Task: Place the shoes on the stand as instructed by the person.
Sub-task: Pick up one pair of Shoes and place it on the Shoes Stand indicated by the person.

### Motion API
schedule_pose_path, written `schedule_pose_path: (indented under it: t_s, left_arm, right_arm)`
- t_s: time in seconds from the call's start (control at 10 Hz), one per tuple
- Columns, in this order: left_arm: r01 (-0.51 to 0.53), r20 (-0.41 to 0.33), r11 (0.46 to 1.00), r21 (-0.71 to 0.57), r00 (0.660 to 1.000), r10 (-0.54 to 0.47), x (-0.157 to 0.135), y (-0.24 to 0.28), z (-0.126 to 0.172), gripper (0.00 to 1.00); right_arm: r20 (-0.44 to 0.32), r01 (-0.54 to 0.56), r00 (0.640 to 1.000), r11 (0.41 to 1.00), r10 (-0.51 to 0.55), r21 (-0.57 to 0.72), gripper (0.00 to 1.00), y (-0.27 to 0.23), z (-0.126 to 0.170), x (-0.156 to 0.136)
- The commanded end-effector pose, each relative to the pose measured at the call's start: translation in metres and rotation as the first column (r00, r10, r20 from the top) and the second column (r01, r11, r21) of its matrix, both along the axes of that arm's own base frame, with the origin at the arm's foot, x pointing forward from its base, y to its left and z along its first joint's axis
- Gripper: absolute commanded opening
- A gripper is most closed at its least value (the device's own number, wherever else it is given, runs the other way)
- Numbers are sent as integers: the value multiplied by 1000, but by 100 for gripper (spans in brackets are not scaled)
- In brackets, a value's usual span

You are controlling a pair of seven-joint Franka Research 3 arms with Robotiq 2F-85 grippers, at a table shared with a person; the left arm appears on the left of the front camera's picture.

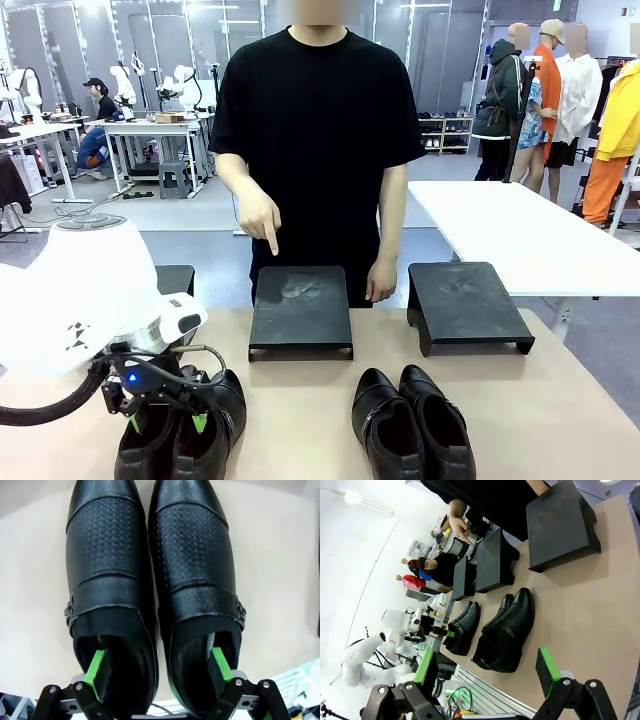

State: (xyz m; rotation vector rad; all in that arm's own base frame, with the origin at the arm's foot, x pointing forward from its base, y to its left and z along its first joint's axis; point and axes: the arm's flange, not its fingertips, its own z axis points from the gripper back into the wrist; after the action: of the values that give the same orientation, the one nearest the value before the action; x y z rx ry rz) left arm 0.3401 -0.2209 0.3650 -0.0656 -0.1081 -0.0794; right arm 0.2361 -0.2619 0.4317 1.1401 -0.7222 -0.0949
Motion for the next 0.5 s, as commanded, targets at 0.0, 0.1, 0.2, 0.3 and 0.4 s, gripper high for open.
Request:
schedule_pose_path:
  t_s: [0.0,0.1,0.2,0.3,0.4]
  left_arm:
    - [-35,39,999,13,999,34,-23,12,-25,100]
    - [-35,36,999,24,999,34,-24,11,-29,100]
    - [-35,35,999,35,999,34,-24,11,-31,100]
    - [-27,31,999,39,999,26,-25,12,-34,77]
    - [-12,23,999,32,1000,11,-27,14,-36,41]
  right_arm:
    - [9,-1,1000,1000,1,5,100,0,1,-1]
    - [9,-1,1000,1000,1,5,100,0,1,-1]
    - [9,-1,1000,1000,1,5,100,0,1,-1]
    - [9,-1,1000,1000,1,5,100,0,1,-1]
    - [9,-1,1000,1000,1,5,100,0,1,-1]
